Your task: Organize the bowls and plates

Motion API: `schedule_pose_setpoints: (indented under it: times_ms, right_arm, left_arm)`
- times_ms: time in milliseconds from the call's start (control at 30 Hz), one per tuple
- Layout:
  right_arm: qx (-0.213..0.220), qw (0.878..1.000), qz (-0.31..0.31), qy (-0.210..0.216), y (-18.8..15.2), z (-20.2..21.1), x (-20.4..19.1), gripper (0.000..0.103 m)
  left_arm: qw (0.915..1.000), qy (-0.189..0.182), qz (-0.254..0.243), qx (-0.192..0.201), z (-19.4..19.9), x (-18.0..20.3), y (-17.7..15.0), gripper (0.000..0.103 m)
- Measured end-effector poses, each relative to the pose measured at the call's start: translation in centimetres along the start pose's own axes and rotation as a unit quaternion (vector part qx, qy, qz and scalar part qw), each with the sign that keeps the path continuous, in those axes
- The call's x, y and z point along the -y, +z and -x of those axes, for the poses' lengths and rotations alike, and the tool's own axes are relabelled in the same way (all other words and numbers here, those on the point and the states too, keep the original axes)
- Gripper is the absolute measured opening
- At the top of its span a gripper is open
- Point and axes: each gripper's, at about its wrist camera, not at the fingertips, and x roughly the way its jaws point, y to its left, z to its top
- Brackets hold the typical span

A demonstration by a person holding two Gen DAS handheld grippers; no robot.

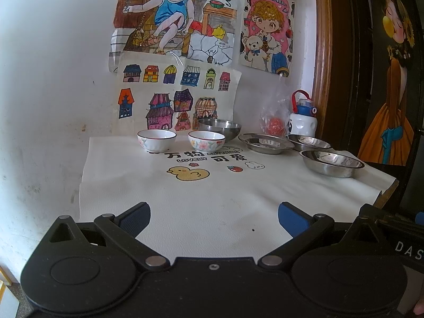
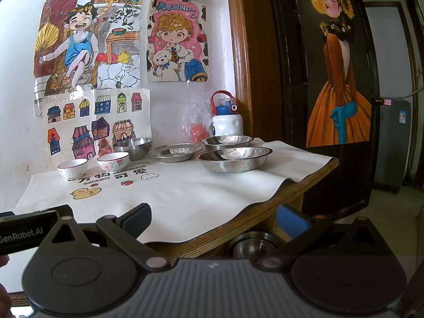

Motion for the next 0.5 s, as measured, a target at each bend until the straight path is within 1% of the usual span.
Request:
schedule_pose_setpoints:
  times_ms: [500]
  right_arm:
    - [0.0, 1.0, 0.001, 0.0, 0.01, 0.11, -0.08, 0.103]
  left_arm:
    - [1.0, 0.0, 0.0, 0.001, 0.0, 0.04, -0.02, 0.102]
